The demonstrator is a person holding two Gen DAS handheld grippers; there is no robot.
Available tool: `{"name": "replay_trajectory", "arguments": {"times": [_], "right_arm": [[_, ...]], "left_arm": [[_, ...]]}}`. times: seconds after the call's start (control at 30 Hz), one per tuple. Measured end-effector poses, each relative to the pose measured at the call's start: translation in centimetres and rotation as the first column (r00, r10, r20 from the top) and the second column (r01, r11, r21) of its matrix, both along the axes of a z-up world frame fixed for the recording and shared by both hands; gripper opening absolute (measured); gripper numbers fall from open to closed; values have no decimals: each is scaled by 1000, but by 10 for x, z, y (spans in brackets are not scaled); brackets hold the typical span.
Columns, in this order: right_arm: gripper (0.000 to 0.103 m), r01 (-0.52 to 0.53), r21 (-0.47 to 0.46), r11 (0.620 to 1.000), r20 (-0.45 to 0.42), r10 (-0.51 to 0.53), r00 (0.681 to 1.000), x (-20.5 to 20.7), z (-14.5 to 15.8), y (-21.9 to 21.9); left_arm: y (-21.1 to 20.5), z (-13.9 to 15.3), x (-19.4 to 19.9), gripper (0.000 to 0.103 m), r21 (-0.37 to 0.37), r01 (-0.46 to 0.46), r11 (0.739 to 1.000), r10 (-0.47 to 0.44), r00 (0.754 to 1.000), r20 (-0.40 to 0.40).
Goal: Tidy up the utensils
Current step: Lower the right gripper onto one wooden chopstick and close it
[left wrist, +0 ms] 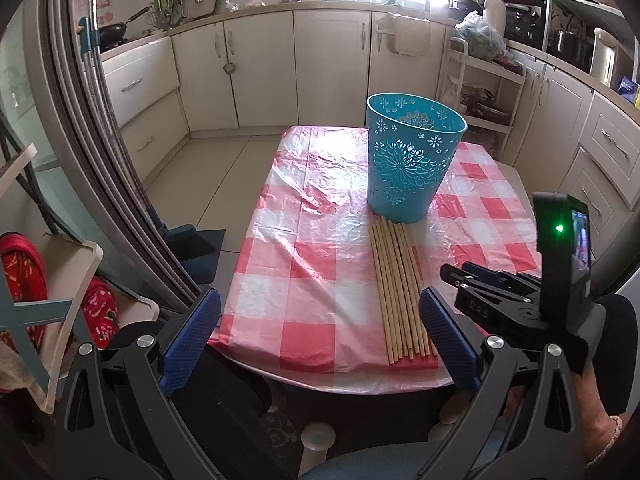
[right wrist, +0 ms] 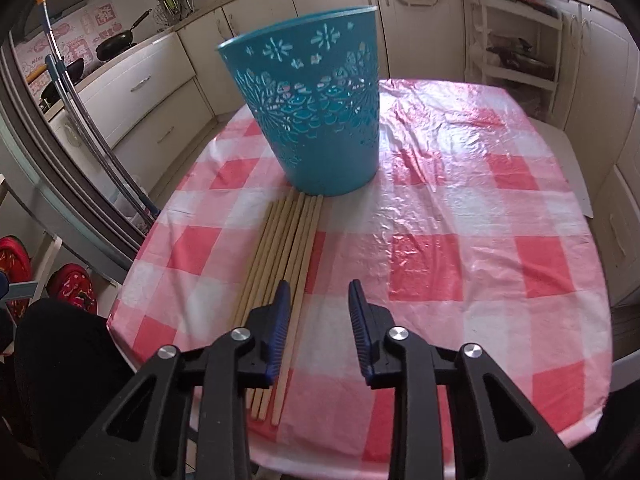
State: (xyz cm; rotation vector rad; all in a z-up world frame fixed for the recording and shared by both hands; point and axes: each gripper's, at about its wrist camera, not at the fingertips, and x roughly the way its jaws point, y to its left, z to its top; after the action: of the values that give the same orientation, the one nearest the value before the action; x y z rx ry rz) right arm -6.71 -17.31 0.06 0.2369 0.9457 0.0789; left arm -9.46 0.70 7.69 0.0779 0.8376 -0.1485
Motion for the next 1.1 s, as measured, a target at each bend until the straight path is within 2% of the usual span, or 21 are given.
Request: {"name": "replay_trajectory", "arguments": {"times": [0.1,0.27,0.7,0.77,0.83,1.0,1.1], "right_arm": [[21,-11,-5,1000,-36,11,999,20,-15,4],[18,-28,-16,999,-64,26,998,39,-28,8],[17,-69,-4,998,-72,68,995,56,-32,12],[17,-81,-30,996,-70,79,994,55,-31,13],[9,-95,-72,993,-86,89,992,58,-30,14],[8,-155,-92,984,-137,141,980,56,-27,2],[6,-153,-69,986,-136,142,980,51,-28,-11]], "left_arm": [[-2,-10,20,95,-9,2,1000,-2,1000,-26],[-4,-25,48,95,-26,-17,1000,16,998,-58],[-11,-60,91,95,-16,-33,999,31,990,-139],[-13,-62,94,95,-14,-29,999,26,989,-148],[-18,-66,97,95,-5,-21,1000,20,988,-155],[-33,-84,110,95,9,10,1000,-8,981,-193],[-42,-98,119,95,17,12,1000,-7,974,-226]]}}
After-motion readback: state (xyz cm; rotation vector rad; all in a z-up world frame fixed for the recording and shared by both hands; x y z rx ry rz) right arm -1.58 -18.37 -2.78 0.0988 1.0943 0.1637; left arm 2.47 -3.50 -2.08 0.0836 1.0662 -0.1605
